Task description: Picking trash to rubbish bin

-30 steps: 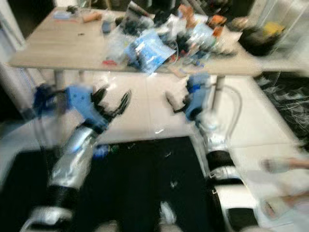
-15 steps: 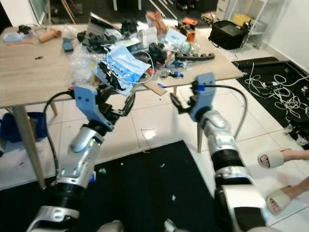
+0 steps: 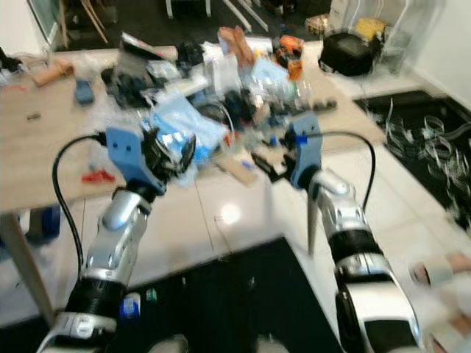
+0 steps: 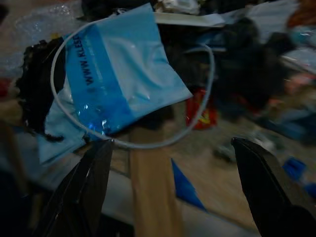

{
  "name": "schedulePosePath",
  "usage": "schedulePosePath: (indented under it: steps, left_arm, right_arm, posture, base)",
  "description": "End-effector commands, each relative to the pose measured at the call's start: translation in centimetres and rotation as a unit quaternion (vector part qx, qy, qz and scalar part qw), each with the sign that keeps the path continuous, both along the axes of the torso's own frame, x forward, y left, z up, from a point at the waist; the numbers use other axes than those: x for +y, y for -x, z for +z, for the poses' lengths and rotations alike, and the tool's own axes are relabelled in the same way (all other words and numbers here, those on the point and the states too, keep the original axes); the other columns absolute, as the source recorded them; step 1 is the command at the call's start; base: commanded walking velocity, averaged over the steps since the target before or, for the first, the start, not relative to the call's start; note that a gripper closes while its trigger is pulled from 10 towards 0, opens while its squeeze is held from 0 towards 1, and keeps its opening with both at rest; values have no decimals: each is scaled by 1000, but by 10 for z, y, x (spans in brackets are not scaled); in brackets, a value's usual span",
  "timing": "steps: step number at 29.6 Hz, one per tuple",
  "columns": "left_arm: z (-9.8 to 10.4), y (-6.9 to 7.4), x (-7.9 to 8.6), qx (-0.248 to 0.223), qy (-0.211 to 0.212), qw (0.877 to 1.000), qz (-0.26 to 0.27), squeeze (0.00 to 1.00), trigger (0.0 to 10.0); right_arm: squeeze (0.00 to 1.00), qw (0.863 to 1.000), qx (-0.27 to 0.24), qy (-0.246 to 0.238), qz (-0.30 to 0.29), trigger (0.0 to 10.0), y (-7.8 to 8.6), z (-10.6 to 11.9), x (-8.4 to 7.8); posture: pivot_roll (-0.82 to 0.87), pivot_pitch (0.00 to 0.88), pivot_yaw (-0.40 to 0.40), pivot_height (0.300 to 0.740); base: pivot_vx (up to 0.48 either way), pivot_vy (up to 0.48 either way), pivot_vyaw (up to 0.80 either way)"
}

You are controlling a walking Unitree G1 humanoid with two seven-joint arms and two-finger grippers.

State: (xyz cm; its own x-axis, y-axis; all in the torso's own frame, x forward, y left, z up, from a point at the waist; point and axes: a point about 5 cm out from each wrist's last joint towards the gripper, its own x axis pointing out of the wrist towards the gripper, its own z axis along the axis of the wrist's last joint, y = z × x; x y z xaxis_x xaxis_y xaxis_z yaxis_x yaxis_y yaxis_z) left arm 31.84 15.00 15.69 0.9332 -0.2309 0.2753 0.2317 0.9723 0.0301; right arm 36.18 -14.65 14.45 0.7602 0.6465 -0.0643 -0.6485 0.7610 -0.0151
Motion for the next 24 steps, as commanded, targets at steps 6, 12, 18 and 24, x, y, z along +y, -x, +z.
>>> schedulePosePath:
  steps: [6,12,18,24]
  left_arm:
    - [5,-1,-4,-15,-33,999,-4,0,10000]
    - [8,0,-3,-21,-39,999,-1,0,10000]
    - [17,4,-7,-48,-32,998,-33,0,10000]
    - [18,6,-14,-56,-52,996,-55,0,10000]
  right_arm:
    - [0,998,9,-25,-52,10000,-4,4,-21]
    - [0,995,-8,-15,-95,10000,-8,8,-31]
    - [0,986,-68,18,-151,10000,-13,27,-50]
    - [0,988,-80,26,-127,10000,-12,29,-44]
  posture:
    - [-46,0,-62,740]
    - [-45,0,-62,740]
    - [-46,0,-64,740]
    - [-46,0,-64,740]
  base:
    - [480,0,0]
    - [480,0,0]
    - [332,0,0]
    - [0,0,0]
